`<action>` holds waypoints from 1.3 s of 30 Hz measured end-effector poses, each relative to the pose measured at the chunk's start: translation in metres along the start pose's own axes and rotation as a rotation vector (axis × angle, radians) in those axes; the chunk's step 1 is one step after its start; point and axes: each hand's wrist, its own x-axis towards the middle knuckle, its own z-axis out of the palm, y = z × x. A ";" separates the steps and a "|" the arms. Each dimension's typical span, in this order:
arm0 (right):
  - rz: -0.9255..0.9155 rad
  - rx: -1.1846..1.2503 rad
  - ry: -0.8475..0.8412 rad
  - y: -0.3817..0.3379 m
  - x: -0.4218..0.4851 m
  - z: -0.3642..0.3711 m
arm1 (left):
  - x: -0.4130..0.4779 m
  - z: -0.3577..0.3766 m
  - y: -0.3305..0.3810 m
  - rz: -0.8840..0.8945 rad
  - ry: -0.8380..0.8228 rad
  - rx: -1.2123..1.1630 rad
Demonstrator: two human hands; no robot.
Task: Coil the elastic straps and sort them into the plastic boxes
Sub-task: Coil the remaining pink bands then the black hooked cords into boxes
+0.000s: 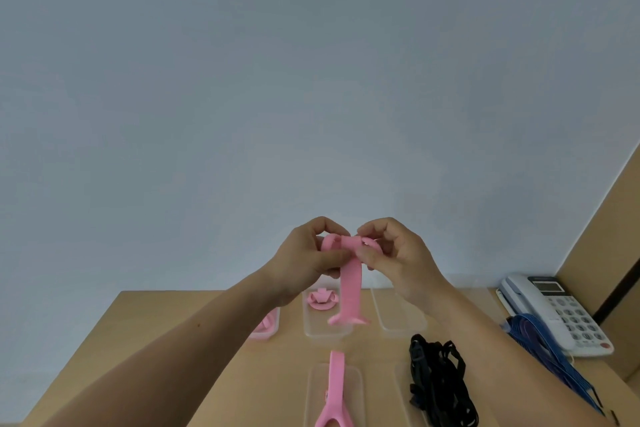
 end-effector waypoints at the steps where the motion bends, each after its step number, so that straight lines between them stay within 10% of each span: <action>1: 0.017 0.007 0.013 -0.001 0.001 -0.001 | 0.000 0.000 0.000 0.020 0.001 0.020; 23: -0.112 -0.154 0.037 0.009 -0.001 -0.001 | 0.002 -0.002 0.010 -0.169 -0.133 -0.140; 39: 0.088 0.080 -0.052 0.004 0.007 -0.002 | 0.003 -0.002 0.004 0.016 -0.028 -0.081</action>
